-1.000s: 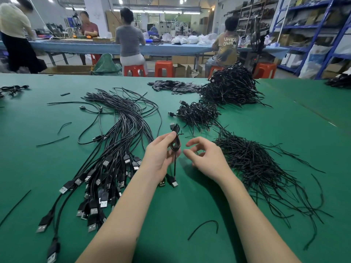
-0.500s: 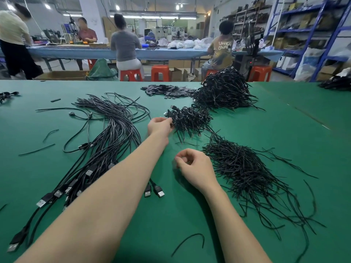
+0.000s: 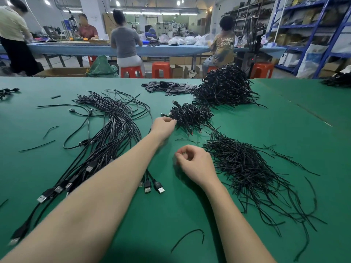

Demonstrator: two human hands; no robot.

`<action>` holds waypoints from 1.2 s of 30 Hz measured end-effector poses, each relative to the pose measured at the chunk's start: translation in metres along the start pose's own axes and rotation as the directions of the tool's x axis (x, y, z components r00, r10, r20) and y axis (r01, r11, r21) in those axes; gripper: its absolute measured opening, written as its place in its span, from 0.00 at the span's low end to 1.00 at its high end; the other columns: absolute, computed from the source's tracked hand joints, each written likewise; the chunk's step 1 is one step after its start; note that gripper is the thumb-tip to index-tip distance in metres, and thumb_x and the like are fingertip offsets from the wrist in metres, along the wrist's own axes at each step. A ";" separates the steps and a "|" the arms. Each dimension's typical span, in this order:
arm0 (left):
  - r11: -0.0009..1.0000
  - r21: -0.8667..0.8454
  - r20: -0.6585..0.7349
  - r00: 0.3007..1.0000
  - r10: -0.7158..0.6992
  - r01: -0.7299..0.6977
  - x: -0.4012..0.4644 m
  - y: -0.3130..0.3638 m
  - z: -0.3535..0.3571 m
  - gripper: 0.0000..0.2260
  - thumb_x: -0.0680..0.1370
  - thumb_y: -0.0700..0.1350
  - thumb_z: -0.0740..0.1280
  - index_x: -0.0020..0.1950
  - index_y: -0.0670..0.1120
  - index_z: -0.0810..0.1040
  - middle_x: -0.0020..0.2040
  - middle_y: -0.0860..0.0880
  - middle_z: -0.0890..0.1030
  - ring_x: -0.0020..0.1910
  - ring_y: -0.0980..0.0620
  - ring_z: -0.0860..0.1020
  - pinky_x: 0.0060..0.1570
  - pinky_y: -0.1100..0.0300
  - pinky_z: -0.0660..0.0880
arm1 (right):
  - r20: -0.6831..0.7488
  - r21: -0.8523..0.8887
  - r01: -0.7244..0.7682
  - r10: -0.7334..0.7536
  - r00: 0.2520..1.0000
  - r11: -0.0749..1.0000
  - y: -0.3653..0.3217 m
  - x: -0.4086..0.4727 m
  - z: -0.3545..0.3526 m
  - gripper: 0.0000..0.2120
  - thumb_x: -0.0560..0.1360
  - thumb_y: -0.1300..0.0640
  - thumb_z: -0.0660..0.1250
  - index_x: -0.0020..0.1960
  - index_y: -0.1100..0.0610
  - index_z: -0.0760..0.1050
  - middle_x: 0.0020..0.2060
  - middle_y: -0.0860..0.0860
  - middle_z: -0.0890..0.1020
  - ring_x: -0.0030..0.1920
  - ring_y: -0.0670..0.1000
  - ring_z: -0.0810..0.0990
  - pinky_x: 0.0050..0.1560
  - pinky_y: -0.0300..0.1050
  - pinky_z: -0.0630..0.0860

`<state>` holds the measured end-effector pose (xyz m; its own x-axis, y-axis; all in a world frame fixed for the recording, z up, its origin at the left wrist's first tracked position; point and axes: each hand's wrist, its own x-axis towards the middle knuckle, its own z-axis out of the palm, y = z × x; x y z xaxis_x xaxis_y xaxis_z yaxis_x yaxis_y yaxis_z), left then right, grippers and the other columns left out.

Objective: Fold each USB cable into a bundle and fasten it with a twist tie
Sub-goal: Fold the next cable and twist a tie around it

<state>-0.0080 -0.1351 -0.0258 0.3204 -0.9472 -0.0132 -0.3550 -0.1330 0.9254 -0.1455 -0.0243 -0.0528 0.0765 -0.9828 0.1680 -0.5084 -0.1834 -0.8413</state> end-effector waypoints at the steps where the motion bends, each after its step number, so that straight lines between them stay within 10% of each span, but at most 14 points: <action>1: 0.999 0.001 0.011 0.999 0.043 -0.043 -0.013 -0.001 -0.005 0.09 0.78 0.48 0.68 0.56 0.48 0.82 0.56 0.47 0.83 0.59 0.45 0.80 0.64 0.50 0.74 | -0.002 0.013 -0.003 0.003 1.000 1.000 0.000 0.000 0.000 0.06 0.74 0.53 0.70 0.39 0.48 0.80 0.34 0.46 0.84 0.37 0.46 0.81 0.44 0.41 0.76; 12: 0.964 -0.253 0.289 0.945 0.157 -0.082 -0.104 -0.026 -0.043 0.13 0.84 0.49 0.60 0.47 0.48 0.82 0.41 0.52 0.86 0.42 0.55 0.84 0.45 0.64 0.78 | 0.004 0.537 -0.108 0.125 0.992 0.837 -0.020 -0.004 -0.022 0.06 0.78 0.59 0.71 0.42 0.54 0.83 0.30 0.48 0.82 0.27 0.45 0.75 0.29 0.36 0.70; 18: 0.969 -0.232 0.321 0.933 0.161 -0.088 -0.105 -0.033 -0.049 0.16 0.85 0.50 0.58 0.47 0.46 0.82 0.41 0.51 0.86 0.39 0.54 0.83 0.46 0.60 0.78 | 0.394 -0.252 0.100 0.008 0.919 0.962 -0.032 -0.009 -0.039 0.11 0.67 0.39 0.78 0.39 0.46 0.84 0.34 0.41 0.84 0.33 0.37 0.77 0.36 0.31 0.72; 25: 0.975 -0.162 0.325 0.925 0.198 -0.152 -0.105 -0.029 -0.059 0.19 0.85 0.52 0.56 0.48 0.45 0.83 0.41 0.51 0.86 0.36 0.60 0.80 0.37 0.69 0.74 | 0.568 -0.352 0.256 -0.012 0.823 0.900 -0.055 -0.018 -0.007 0.08 0.68 0.49 0.78 0.43 0.49 0.82 0.37 0.42 0.82 0.38 0.41 0.79 0.45 0.40 0.77; 32: 0.938 0.058 0.505 0.821 0.267 -0.341 -0.122 -0.012 -0.062 0.23 0.85 0.57 0.52 0.44 0.50 0.83 0.42 0.52 0.86 0.45 0.52 0.84 0.58 0.57 0.75 | 0.314 0.074 0.010 -0.033 0.949 0.997 -0.042 -0.003 -0.058 0.13 0.77 0.47 0.71 0.39 0.54 0.85 0.35 0.49 0.86 0.32 0.44 0.76 0.36 0.38 0.72; 36: 0.966 -0.162 0.580 0.773 0.257 -0.200 -0.139 0.009 -0.043 0.21 0.86 0.52 0.54 0.38 0.43 0.71 0.28 0.51 0.71 0.28 0.52 0.69 0.36 0.61 0.70 | 0.093 0.406 -0.058 0.022 0.995 0.912 -0.038 0.003 -0.058 0.15 0.78 0.45 0.70 0.39 0.53 0.83 0.29 0.44 0.80 0.30 0.44 0.74 0.33 0.37 0.71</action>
<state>-0.0181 0.0082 0.0003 -0.3536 -0.9354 0.0080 -0.2648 0.1083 0.9582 -0.1761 -0.0189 0.0097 0.1448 -0.9843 0.1010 -0.1195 -0.1188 -0.9857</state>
